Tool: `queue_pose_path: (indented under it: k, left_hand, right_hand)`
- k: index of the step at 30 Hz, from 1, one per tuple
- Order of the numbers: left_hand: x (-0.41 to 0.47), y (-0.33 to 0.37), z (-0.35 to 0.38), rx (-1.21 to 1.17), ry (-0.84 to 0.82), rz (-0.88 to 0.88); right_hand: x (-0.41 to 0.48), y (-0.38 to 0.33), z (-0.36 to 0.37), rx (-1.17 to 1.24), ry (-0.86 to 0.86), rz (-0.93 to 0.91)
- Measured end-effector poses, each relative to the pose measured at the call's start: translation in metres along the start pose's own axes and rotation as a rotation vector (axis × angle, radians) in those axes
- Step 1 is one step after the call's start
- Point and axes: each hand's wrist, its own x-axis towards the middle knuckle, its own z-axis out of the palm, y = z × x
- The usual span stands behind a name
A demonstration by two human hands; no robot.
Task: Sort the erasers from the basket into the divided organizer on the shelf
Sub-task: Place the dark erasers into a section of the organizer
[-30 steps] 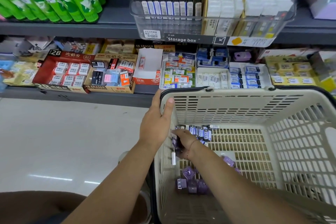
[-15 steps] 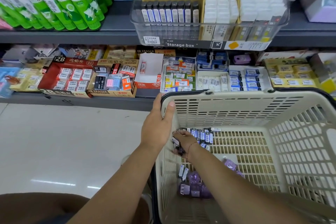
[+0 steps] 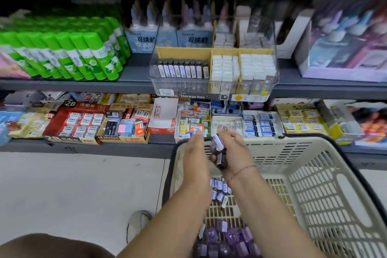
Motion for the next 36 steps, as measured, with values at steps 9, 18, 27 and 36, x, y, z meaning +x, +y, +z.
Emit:
queue_pose_path:
  k: [9, 18, 27, 36]
  left_hand:
    - [-0.038, 0.095, 0.021, -0.537, -0.403, -0.122]
    - [-0.041, 0.128, 0.021, -0.691, -0.558, -0.102]
    - [-0.028, 0.139, 0.012, -0.819, -0.544, -0.082]
    - [-0.017, 0.148, 0.007, -0.898, -0.54, -0.166]
  right_hand:
    - [-0.06, -0.07, 0.06, -0.613, -0.045, -0.881]
    - [-0.068, -0.09, 0.073, -0.896, -0.188, -0.991]
    - [-0.067, -0.086, 0.067, -0.675, -0.447, -0.989]
    - [-0.06, -0.096, 0.071, -0.801, -0.231, -1.154]
